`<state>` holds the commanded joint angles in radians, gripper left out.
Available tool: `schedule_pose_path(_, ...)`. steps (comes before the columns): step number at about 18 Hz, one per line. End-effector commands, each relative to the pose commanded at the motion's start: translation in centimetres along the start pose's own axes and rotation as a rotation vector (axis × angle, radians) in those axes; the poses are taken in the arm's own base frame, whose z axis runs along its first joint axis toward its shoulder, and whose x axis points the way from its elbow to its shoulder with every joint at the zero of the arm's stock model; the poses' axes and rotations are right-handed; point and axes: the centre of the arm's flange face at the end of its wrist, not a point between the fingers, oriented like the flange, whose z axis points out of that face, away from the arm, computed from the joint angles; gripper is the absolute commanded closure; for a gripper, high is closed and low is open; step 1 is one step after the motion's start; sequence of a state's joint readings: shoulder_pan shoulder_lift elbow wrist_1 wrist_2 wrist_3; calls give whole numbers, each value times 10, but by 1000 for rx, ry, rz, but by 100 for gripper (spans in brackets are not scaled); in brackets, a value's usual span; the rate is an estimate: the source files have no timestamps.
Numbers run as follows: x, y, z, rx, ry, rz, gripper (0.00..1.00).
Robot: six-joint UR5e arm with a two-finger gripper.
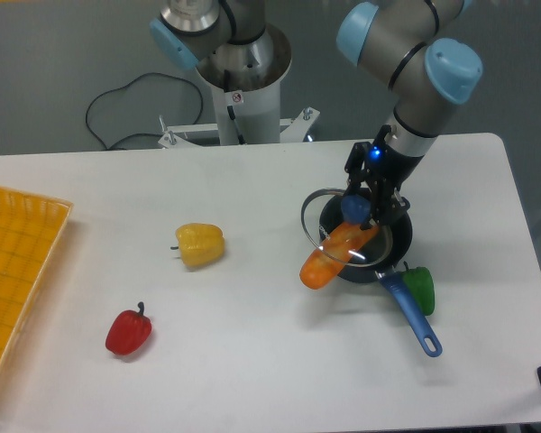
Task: Close the pot lid
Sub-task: 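Press and adjust the lid on the pan while holding the knob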
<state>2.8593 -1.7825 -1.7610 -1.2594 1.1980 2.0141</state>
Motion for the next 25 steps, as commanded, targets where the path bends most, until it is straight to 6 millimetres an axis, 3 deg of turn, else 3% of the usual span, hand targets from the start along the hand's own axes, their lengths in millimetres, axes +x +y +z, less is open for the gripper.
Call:
schedule_pose_path(9,7,3,10,8,20,5,41)
schedule_pose_path(25,8,10,8,4,19,5,41)
